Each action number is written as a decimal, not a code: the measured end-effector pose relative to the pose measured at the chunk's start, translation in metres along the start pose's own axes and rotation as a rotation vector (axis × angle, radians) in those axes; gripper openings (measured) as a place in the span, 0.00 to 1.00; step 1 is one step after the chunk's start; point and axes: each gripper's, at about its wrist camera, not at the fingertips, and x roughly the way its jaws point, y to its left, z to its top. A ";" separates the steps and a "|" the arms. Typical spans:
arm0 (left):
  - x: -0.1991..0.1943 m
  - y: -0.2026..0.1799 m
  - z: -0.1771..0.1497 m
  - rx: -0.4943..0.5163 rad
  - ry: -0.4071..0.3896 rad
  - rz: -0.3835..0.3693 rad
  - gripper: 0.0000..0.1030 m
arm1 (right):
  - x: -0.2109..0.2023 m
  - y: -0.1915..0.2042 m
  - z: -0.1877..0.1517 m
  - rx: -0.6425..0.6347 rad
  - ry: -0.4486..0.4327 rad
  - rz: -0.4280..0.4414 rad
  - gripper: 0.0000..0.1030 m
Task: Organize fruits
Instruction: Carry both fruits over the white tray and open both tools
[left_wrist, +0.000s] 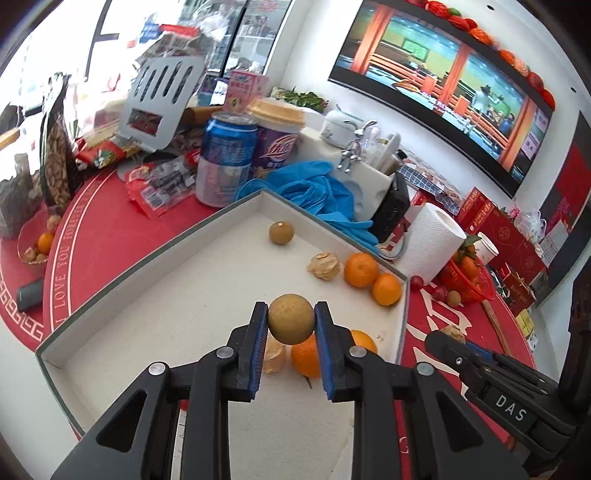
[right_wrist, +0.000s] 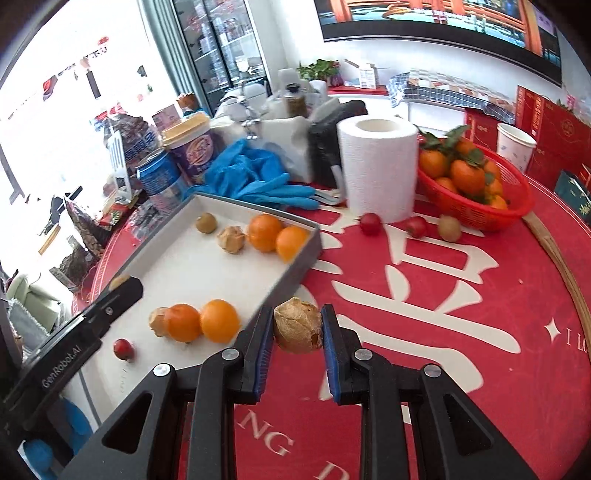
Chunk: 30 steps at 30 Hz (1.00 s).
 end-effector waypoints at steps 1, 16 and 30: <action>0.002 0.006 0.000 -0.021 0.010 0.004 0.27 | 0.003 0.010 0.002 -0.016 0.003 0.011 0.25; 0.016 0.035 -0.002 -0.137 0.079 0.028 0.28 | 0.036 0.065 0.018 -0.090 0.056 0.074 0.25; 0.001 0.032 0.001 -0.158 -0.017 0.083 0.79 | 0.007 0.032 0.032 0.020 -0.074 0.099 1.00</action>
